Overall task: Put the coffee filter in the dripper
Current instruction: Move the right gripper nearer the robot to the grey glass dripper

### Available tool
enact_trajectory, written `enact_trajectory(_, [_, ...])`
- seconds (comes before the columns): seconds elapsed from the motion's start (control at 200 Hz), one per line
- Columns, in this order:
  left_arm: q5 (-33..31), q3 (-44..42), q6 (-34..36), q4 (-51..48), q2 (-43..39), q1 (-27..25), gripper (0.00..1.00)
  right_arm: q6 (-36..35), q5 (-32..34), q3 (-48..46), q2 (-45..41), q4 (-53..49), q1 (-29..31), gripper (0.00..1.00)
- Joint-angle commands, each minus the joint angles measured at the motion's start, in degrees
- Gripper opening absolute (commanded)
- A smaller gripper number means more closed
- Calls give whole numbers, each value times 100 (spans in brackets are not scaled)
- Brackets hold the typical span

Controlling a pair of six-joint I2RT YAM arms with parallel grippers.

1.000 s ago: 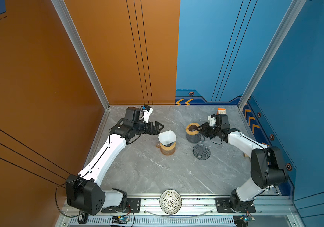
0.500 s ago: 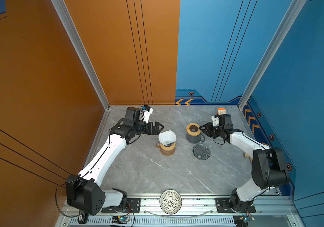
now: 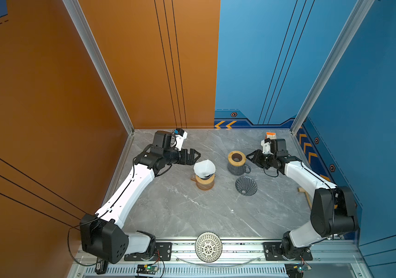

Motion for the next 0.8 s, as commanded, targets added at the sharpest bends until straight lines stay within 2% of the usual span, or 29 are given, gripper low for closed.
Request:
enact_trajectory(0.0, [-53, 189, 53, -94, -76, -70, 98, -625, 515, 182, -373, -855, 46, 39])
enact_trajectory(0.255, [-90, 221, 45, -102, -68, -132, 98, -1418, 1077, 381, -893, -2453, 268, 43])
enact_trajectory(0.355, [-112, 207, 45, -124, -95, -152, 98, -1518, 1140, 335, -1023, -2904, 351, 45])
enact_trajectory(0.606, [-196, 90, 45, -143, -230, -171, 98, -1248, 1208, -239, -1423, -3111, 499, 48])
enact_trajectory(0.796, [-235, -28, 62, -137, -314, -171, 98, -1071, 1108, -572, -1339, -3001, 644, 49])
